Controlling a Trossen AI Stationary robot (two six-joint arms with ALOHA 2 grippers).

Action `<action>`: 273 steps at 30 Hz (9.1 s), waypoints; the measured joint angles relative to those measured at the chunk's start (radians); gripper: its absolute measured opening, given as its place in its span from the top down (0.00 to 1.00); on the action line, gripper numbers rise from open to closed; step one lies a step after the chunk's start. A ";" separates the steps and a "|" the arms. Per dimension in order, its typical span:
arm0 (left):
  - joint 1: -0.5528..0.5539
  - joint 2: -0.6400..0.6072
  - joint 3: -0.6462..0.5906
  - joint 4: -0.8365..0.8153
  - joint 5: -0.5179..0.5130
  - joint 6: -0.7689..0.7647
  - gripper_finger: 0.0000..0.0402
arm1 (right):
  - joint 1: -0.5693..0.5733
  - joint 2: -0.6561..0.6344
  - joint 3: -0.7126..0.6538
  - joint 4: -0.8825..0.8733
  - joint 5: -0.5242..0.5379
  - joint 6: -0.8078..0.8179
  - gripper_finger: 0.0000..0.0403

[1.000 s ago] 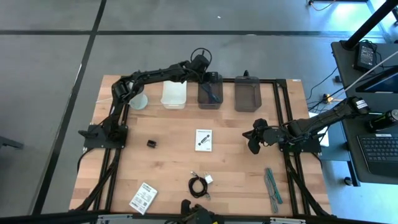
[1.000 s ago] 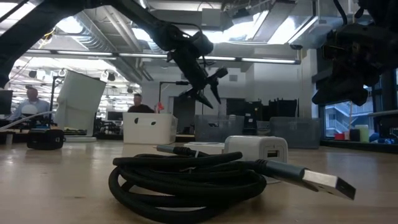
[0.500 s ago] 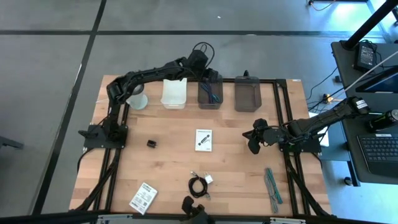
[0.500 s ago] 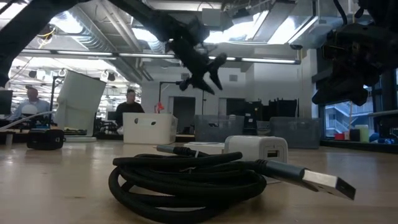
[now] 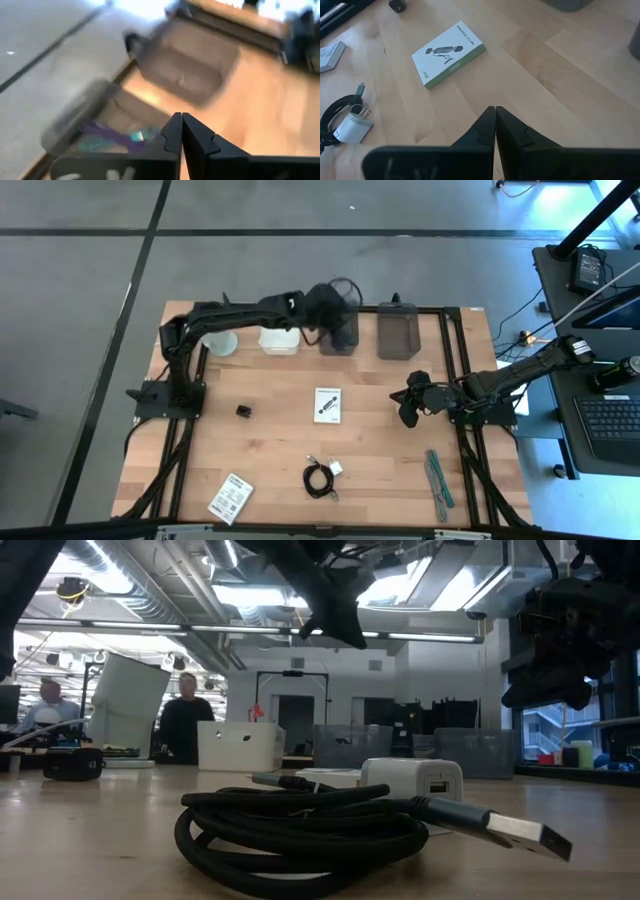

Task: Pick and place items into bin
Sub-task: Put the top card reader box into the right black bin, then put the black charger adapter into the white bin

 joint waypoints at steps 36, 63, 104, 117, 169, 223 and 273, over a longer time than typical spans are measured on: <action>-0.393 -0.137 -0.542 0.072 -0.074 -0.616 1.00 | -0.194 0.342 0.263 -0.013 -0.277 -0.008 0.96; -0.387 -0.265 -0.735 0.252 -0.136 -0.644 0.98 | -0.382 0.824 0.555 0.069 -0.436 0.060 0.78; -0.353 -0.045 -0.732 0.406 -0.073 -0.671 0.89 | -0.368 0.870 0.364 0.431 -0.458 0.236 0.67; -0.352 -0.044 -0.732 0.396 -0.069 -0.670 0.91 | -0.368 0.871 0.364 0.434 -0.458 0.256 0.50; -0.304 -0.552 -0.723 0.027 -0.025 -0.245 0.81 | -0.345 0.852 0.362 0.776 -0.561 0.257 0.90; -0.167 -0.690 -0.722 0.036 -0.193 -0.224 0.84 | -1.331 0.623 0.609 -0.394 -0.769 -0.424 0.89; -0.168 -0.690 -0.722 -0.079 -0.243 -0.190 0.84 | -1.147 0.560 0.880 -0.631 -0.627 -0.442 0.77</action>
